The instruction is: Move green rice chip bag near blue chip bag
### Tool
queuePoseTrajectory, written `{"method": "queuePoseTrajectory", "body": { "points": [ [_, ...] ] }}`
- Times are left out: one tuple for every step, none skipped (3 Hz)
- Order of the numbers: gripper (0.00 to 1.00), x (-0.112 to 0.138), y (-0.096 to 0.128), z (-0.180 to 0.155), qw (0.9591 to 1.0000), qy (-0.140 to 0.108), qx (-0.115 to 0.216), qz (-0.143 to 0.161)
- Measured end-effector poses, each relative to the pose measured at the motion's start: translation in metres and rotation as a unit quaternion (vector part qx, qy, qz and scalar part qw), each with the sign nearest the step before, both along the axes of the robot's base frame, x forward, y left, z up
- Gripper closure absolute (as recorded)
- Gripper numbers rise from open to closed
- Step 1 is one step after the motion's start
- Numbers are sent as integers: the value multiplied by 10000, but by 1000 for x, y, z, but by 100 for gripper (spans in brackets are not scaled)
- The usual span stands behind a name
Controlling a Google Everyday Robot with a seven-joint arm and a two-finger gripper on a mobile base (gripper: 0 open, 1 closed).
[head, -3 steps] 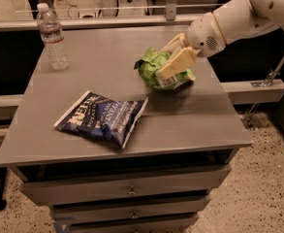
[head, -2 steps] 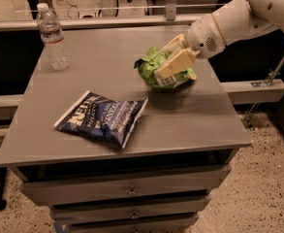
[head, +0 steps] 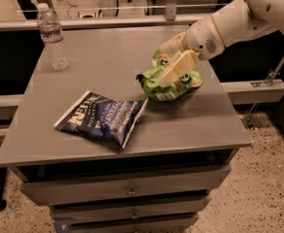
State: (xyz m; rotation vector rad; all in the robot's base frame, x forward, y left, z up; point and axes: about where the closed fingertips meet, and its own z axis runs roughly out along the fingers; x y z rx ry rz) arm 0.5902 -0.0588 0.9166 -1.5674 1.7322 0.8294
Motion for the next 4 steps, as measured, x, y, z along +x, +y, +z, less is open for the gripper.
{"method": "queuePoseTrajectory", "body": {
  "points": [
    [0, 0, 0, 0, 10000, 1, 0, 1],
    [0, 10, -6, 7, 9995, -187, -17, -238],
    [0, 38, -34, 21, 9927, -847, 5, -855],
    [0, 72, -69, 44, 9743, -1650, 40, -1530]
  ]
}}
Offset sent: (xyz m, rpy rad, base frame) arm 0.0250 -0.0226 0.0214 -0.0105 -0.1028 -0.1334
